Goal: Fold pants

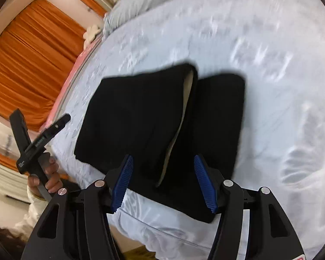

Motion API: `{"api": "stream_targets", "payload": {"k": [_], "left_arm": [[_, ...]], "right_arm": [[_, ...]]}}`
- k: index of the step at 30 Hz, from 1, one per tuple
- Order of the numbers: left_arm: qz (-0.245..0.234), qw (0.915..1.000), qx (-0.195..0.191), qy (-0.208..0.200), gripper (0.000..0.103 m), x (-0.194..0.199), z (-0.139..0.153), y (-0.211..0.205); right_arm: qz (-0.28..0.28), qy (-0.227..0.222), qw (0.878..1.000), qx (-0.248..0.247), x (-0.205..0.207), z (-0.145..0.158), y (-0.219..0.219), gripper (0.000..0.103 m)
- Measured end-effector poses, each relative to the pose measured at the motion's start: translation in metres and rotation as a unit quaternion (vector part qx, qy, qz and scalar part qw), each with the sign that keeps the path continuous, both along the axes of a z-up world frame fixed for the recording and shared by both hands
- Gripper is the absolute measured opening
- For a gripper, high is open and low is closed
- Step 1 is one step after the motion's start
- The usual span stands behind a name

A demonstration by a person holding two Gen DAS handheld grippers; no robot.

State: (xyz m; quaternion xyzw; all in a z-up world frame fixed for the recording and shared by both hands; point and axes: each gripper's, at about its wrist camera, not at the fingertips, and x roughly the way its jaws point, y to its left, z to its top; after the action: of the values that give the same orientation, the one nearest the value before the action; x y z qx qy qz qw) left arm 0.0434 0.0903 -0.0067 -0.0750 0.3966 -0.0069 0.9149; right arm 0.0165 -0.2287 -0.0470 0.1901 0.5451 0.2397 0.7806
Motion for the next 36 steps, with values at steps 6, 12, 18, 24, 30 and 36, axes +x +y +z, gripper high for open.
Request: {"api": "stream_targets", "payload": {"k": [6, 12, 18, 24, 30, 36], "left_arm": [[-0.001, 1.0, 0.001, -0.006, 0.098, -0.002, 0.002, -0.001], [0.001, 1.0, 0.002, -0.007, 0.098, -0.003, 0.002, 0.001], [0.001, 0.9995, -0.022, -0.021, 0.098, -0.007, 0.012, 0.009], [-0.028, 0.9992, -0.017, 0.021, 0.098, 0.002, -0.007, -0.011], [-0.043, 0.9979, -0.003, 0.049, 0.098, 0.004, -0.021, -0.025], [-0.086, 0.9802, -0.086, 0.156, 0.093, 0.02, -0.067, -0.033]], "right_arm": [[0.005, 0.035, 0.998, 0.056, 0.015, -0.025, 0.014, 0.058], [0.008, -0.006, 0.999, 0.037, 0.016, -0.006, 0.035, 0.016], [0.008, -0.146, 0.989, 0.007, -0.025, 0.087, 0.019, 0.015], [-0.026, -0.005, 0.995, -0.097, -0.006, -0.011, -0.005, 0.026], [-0.071, -0.076, 0.992, -0.068, -0.016, 0.027, -0.027, 0.078], [-0.068, 0.02, 0.997, -0.015, 0.012, -0.017, -0.031, 0.078]]}}
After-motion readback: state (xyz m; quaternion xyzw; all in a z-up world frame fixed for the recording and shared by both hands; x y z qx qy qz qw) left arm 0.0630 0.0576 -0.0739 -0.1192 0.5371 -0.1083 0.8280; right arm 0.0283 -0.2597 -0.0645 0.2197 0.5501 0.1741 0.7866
